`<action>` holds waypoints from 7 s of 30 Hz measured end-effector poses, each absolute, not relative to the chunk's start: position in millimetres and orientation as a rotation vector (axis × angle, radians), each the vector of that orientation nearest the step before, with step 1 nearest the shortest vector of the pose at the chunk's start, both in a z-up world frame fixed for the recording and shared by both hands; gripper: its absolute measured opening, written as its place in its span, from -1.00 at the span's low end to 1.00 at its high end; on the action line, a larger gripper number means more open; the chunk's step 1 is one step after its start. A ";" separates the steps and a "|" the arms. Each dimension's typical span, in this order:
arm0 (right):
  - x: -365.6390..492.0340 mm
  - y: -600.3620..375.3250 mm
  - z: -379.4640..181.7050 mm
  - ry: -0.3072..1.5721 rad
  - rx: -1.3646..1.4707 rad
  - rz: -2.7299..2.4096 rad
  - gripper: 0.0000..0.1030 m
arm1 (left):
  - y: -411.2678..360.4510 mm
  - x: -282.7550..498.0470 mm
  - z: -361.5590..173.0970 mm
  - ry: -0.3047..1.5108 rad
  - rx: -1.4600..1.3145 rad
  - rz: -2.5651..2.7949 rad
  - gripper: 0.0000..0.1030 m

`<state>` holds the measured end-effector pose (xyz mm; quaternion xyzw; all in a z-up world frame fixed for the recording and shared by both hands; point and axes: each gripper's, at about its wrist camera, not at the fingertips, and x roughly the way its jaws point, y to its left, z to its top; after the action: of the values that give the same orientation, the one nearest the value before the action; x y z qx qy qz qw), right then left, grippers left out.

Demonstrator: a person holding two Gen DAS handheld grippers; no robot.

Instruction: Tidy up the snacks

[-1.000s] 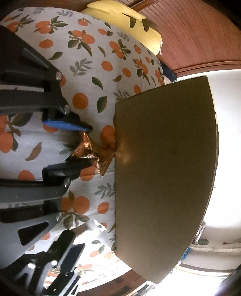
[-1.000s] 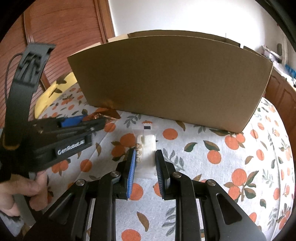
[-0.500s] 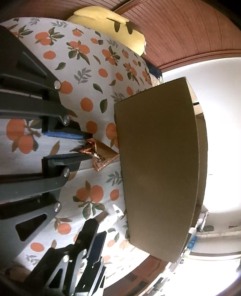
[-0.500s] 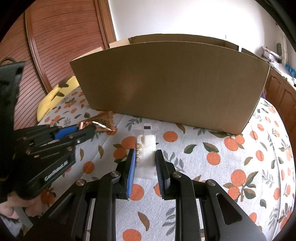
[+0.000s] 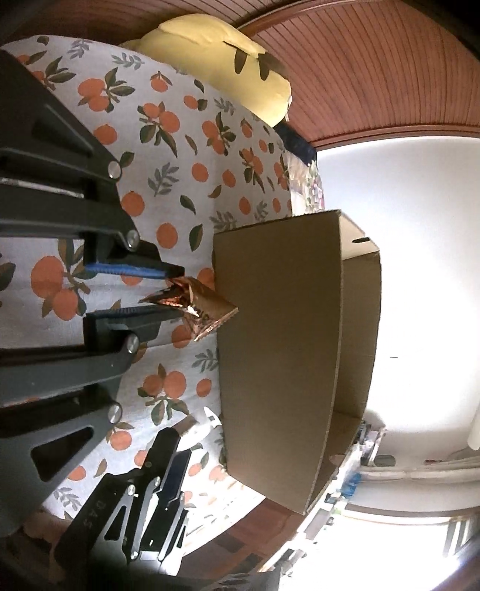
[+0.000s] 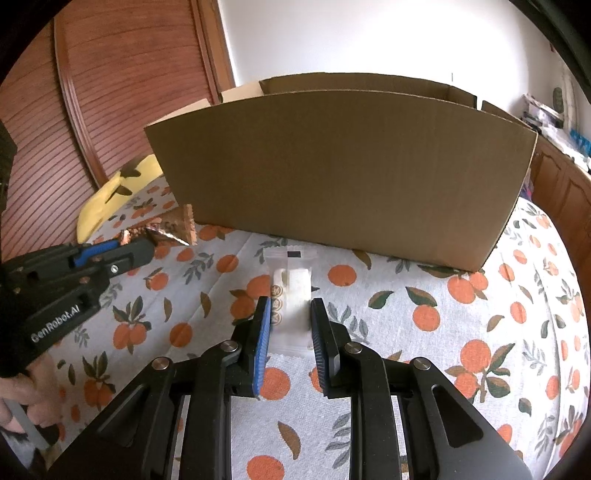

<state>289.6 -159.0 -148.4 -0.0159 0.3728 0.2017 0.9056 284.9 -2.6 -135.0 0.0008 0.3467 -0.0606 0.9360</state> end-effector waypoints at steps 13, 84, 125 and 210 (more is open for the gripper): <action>269.1 -169.4 -131.5 0.645 -0.042 0.405 -0.62 | -1.7 272.0 -102.3 0.602 -0.025 -0.157 -0.79; 372.9 -186.1 -59.1 0.506 -0.099 0.322 -0.41 | -36.5 383.3 -65.3 0.488 0.038 -0.249 -0.31; 298.8 -210.3 -102.6 0.616 -0.009 0.151 0.99 | -33.7 301.4 -102.7 0.601 0.073 -0.115 1.00; -19.3 -239.8 11.2 0.346 0.033 0.060 1.00 | -6.7 6.8 -6.9 0.352 0.063 -0.058 1.00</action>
<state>-19.3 -239.8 11.2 0.0164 0.1723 0.0296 0.9845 6.8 -6.7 -6.9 0.0314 0.1748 -0.0290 0.9837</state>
